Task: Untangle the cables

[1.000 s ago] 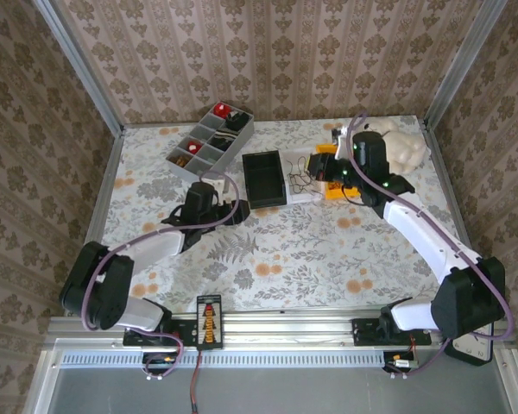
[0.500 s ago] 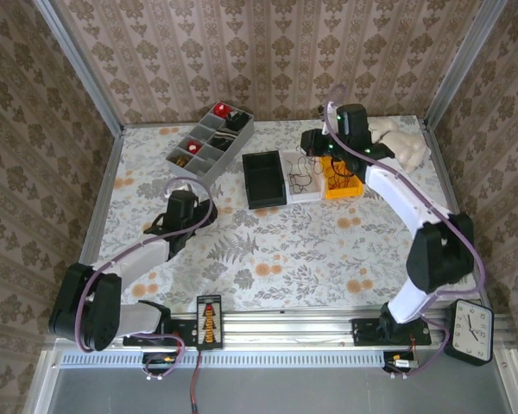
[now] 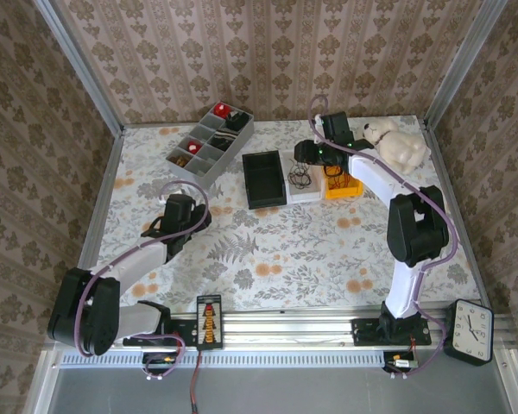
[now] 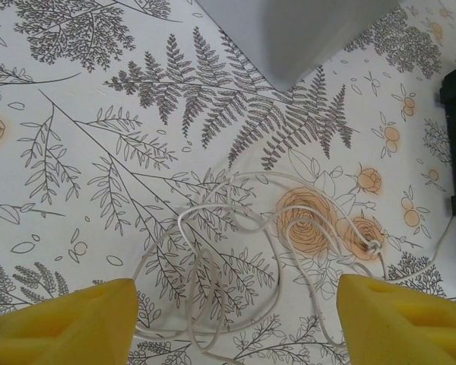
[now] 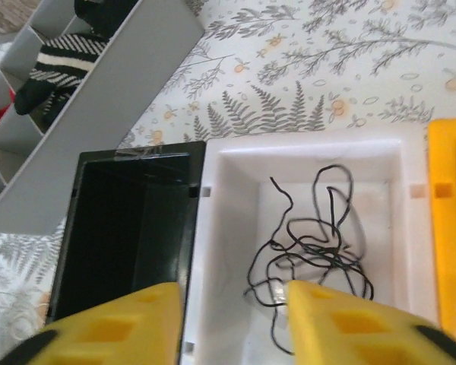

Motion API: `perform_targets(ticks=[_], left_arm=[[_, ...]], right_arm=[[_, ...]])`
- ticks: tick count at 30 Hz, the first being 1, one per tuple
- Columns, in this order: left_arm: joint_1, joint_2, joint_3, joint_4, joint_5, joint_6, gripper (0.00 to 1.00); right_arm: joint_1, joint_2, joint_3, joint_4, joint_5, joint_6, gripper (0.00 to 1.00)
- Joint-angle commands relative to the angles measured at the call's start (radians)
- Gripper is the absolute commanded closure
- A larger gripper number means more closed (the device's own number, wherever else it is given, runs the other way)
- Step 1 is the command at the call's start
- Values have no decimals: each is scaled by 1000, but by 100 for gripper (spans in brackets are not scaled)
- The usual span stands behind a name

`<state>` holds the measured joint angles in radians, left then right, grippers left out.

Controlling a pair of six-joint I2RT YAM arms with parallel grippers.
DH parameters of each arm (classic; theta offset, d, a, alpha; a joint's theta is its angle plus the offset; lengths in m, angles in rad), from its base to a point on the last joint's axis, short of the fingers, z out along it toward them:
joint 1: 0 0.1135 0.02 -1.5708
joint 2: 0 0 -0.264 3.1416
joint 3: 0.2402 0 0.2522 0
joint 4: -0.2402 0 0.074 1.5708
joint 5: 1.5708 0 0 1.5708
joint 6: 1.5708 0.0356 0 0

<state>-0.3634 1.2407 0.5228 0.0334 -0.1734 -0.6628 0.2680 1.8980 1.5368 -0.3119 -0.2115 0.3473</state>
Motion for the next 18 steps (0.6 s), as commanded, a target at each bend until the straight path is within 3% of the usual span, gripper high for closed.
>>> perform_targets(ticks=[1, 4, 10, 18], left_arm=[[15, -14, -6, -30, -17, -15, 30], [24, -20, -7, -42, -13, -11, 30], [66, 2, 5, -56, 39, -7, 31], [87, 138, 84, -82, 152, -11, 35]], right_arm=[[-4, -22, 1, -18, 93, 32, 50], [-4, -86, -70, 12, 160, 60, 50], [38, -196, -217, 71, 159, 113, 50], [108, -199, -270, 53, 155, 121, 51]])
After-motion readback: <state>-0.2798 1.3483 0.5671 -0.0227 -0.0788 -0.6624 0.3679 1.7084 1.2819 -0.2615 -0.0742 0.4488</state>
